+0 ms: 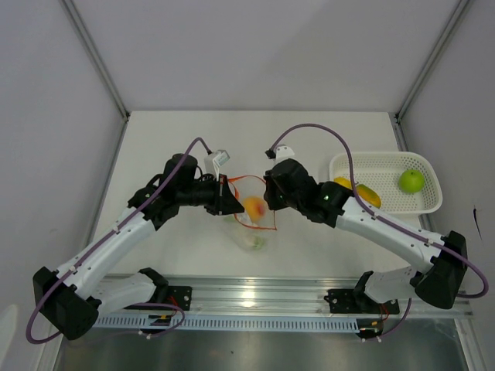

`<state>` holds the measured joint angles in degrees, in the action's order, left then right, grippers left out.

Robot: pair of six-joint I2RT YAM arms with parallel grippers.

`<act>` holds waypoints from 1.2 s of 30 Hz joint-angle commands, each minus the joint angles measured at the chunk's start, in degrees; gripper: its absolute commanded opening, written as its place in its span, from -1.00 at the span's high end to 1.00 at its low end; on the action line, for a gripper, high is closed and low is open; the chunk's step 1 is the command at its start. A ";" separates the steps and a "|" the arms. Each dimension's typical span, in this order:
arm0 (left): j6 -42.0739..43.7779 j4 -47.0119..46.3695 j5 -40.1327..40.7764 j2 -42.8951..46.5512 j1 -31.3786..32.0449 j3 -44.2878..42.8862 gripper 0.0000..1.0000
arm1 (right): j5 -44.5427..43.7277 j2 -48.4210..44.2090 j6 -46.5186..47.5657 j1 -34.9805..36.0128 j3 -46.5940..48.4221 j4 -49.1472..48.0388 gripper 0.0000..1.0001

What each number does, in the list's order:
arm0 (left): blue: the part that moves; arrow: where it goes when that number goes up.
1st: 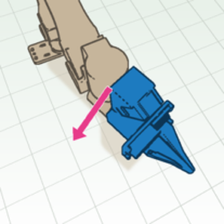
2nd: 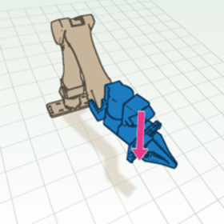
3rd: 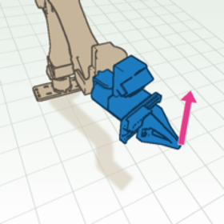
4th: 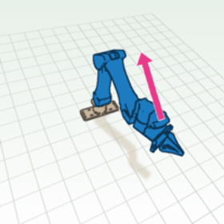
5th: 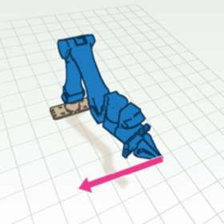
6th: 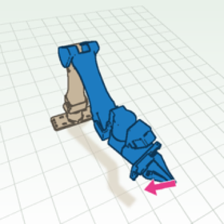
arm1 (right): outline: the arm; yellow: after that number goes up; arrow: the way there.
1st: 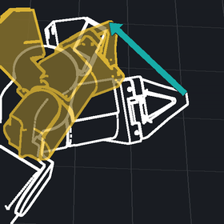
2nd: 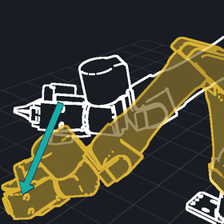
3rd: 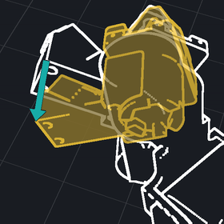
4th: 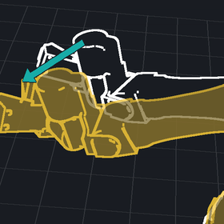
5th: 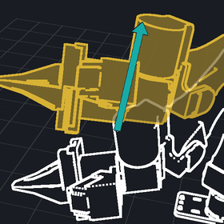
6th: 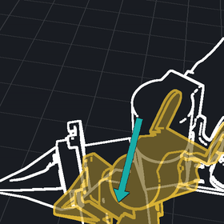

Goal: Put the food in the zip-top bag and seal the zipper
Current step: Adjust the zipper food storage bag at the center of the board.

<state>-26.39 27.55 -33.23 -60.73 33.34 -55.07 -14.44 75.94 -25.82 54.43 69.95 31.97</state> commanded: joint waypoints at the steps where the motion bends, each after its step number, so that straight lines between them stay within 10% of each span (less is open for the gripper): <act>1: 1.34 -1.01 -0.78 1.32 0.14 0.22 0.99 | 1.16 0.35 -0.37 0.67 0.10 -0.67 0.90; 15: -9.02 -8.83 -2.36 12.47 0.23 9.89 0.99 | -10.93 13.70 -0.19 10.33 27.33 13.11 1.00; 36: -5.60 -2.15 6.78 15.73 -0.30 8.74 0.99 | -13.42 3.52 -3.35 9.72 17.85 14.26 1.00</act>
<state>-33.41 23.86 -27.57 -44.23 33.34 -45.69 -24.84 84.99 -27.55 63.55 87.35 45.39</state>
